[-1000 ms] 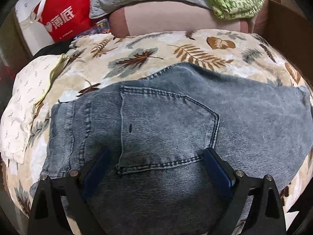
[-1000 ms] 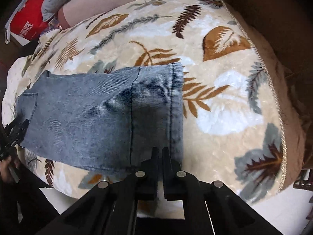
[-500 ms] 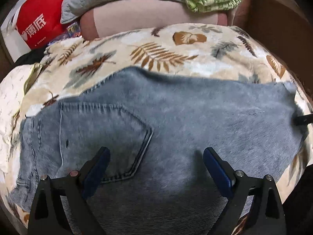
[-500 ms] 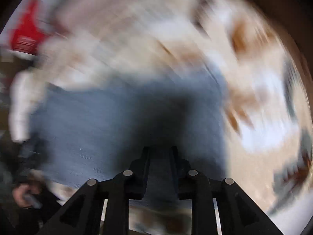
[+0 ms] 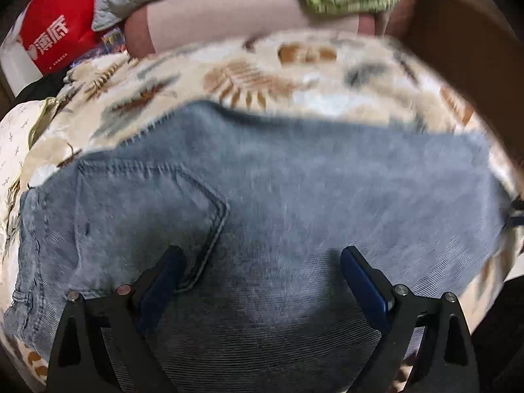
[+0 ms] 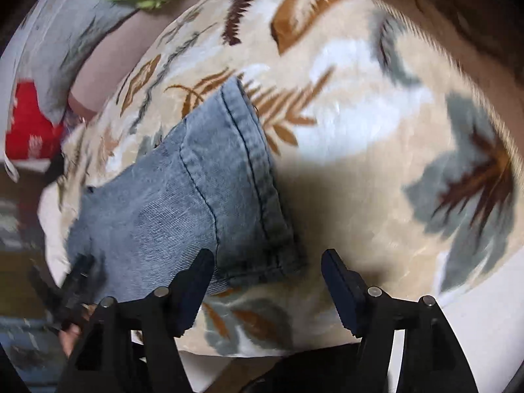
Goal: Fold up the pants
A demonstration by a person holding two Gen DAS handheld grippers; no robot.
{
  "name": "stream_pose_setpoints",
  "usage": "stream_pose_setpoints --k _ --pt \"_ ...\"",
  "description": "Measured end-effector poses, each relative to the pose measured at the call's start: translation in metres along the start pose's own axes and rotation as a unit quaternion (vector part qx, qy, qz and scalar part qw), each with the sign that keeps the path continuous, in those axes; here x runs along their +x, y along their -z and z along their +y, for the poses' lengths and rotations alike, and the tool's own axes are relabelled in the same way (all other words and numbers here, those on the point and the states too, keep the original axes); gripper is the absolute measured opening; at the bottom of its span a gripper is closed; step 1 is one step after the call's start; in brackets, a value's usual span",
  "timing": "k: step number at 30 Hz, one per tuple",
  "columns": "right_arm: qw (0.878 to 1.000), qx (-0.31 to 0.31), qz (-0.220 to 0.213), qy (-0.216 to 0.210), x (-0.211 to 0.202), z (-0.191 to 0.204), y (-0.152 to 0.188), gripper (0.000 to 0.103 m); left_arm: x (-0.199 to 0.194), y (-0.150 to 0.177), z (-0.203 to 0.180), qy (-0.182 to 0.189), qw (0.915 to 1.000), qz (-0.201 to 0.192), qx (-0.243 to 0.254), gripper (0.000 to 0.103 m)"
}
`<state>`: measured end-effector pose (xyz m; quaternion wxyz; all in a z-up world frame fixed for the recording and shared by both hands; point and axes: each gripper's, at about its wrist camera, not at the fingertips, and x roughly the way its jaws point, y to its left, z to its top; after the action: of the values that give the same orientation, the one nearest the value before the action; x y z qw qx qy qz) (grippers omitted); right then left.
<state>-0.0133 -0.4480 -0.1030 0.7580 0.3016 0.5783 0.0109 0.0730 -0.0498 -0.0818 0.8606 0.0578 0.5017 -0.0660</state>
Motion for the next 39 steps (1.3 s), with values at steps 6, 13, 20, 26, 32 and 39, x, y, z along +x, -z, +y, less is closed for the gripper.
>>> stream_pose_setpoints --k 6,13,20,26,32,39 --pt "0.994 0.089 -0.03 -0.061 0.0 -0.023 -0.007 0.07 -0.002 0.005 -0.003 -0.004 0.9999 -0.007 0.011 0.096" --pt "0.998 0.051 -0.049 -0.002 -0.019 -0.01 0.001 0.014 0.0 0.006 -0.003 -0.003 0.9998 -0.009 0.016 0.096" --pt "0.995 -0.05 -0.029 0.081 0.001 0.015 0.003 0.021 -0.003 0.002 -0.003 0.003 0.9999 -0.001 0.012 0.096" --pt "0.993 0.075 -0.086 -0.035 -0.048 -0.013 0.018 0.071 -0.028 -0.018 -0.004 0.041 0.9982 -0.036 -0.026 0.096" --pt "0.977 0.155 -0.082 -0.125 -0.029 -0.024 0.04 0.071 -0.029 -0.03 -0.046 0.057 0.9969 -0.05 -0.018 0.096" --pt "0.967 0.203 -0.092 -0.126 0.013 -0.03 0.034 0.07 -0.014 -0.035 -0.094 0.068 0.9969 -0.036 -0.018 0.096"
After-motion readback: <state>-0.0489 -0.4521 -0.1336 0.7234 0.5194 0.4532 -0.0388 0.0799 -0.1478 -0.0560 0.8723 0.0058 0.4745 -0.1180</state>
